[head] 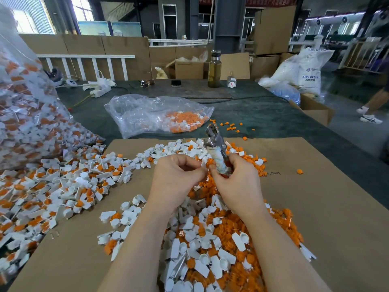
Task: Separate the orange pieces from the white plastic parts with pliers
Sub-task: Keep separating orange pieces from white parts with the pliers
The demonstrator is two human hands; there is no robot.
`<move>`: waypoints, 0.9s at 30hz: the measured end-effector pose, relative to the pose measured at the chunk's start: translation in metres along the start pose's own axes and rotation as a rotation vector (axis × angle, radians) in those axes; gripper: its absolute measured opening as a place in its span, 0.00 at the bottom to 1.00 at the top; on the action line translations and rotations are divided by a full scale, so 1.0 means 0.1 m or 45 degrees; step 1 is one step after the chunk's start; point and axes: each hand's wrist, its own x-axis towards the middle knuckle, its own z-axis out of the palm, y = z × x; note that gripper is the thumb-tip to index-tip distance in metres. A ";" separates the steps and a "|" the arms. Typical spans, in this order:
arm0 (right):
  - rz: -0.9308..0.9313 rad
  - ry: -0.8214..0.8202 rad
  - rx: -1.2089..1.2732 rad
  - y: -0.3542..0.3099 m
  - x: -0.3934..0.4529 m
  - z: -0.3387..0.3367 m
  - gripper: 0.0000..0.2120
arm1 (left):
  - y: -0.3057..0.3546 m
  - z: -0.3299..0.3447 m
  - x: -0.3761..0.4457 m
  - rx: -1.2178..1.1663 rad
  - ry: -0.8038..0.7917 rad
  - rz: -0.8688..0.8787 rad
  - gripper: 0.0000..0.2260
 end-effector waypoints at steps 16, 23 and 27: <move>0.046 -0.165 0.144 0.00 0.03 -0.03 0.03 | -0.02 0.07 0.02 0.158 0.118 0.022 0.07; 0.136 -0.143 0.300 -0.01 0.03 -0.05 0.03 | -0.05 0.01 0.03 -0.054 0.102 -0.004 0.06; 0.100 -0.123 0.277 -0.02 0.02 -0.06 0.03 | -0.06 0.00 0.05 -0.123 0.089 -0.017 0.06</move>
